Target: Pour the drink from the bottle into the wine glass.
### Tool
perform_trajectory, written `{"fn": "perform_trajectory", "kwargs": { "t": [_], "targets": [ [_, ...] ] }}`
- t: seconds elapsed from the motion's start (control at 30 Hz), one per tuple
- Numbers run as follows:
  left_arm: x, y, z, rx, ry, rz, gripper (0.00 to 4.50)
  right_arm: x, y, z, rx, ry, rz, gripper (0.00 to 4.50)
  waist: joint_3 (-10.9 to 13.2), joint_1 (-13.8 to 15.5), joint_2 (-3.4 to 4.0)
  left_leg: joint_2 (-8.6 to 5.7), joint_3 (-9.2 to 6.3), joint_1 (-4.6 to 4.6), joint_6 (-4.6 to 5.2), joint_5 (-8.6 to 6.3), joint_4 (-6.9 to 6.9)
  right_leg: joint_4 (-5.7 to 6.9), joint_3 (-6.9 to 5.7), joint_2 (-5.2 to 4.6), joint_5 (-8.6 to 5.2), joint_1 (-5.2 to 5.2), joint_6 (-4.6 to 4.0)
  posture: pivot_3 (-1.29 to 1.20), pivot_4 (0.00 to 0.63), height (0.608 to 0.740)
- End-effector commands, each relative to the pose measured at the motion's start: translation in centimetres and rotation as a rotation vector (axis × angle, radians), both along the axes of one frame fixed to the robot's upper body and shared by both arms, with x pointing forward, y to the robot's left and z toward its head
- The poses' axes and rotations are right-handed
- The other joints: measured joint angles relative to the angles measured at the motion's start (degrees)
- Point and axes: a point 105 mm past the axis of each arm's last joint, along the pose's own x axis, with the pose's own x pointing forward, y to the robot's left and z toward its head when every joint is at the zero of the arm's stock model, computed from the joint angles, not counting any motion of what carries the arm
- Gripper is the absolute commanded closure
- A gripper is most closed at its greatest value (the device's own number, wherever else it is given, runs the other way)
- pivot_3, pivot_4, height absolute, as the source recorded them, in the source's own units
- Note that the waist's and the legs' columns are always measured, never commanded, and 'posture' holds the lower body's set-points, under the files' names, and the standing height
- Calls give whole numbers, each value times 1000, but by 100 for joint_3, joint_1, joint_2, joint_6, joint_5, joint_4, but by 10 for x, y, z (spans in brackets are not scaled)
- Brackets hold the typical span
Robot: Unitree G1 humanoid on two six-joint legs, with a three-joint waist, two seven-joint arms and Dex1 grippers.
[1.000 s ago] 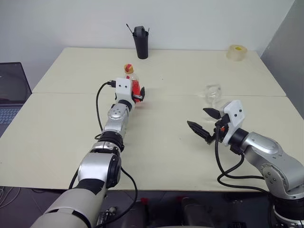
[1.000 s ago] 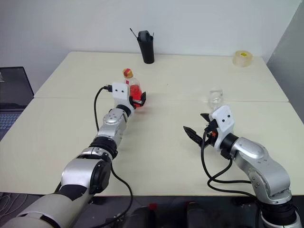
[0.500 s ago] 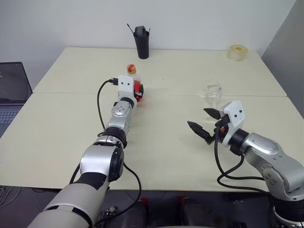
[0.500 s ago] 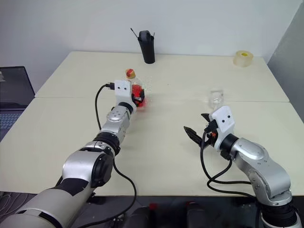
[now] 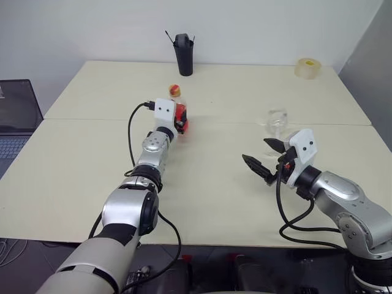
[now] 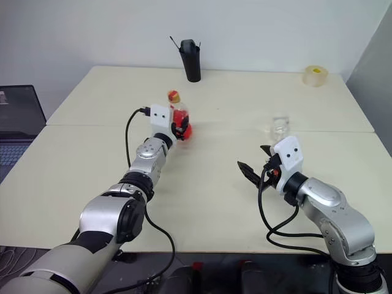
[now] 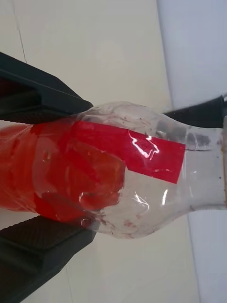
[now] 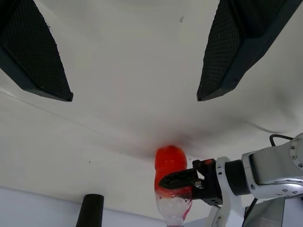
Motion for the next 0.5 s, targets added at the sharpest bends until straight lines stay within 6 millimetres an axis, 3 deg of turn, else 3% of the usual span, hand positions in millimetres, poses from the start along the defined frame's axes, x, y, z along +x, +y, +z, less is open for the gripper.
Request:
{"fn": "perform_trajectory", "kwargs": {
  "t": [0.03, 0.23, 0.5],
  "targets": [
    [-8, -21, 14, -15, -57, -181, 2290, -4, -3, 18, -5, -70, 6, 0, 0, 3, 0, 0, 0, 0, 0, 0, 0, -1, 0, -3, 0, 0, 1, 0, 150, 740],
    [-31, -33, 20, 28, -74, -426, 2293, -6, -7, 22, -14, -77, 11, 0, 0, -17, 0, 5, -3, -1, 0, 0, 1, 1, 0, -2, -1, 0, 1, 0, 150, 740],
    [-90, -54, 14, 97, 25, -771, 2316, -15, -16, 25, -56, -61, 55, 0, 0, -21, 1, 25, -6, -1, 7, -3, 1, 3, 4, -1, -1, 0, 1, 0, 150, 740]
  ]
}}
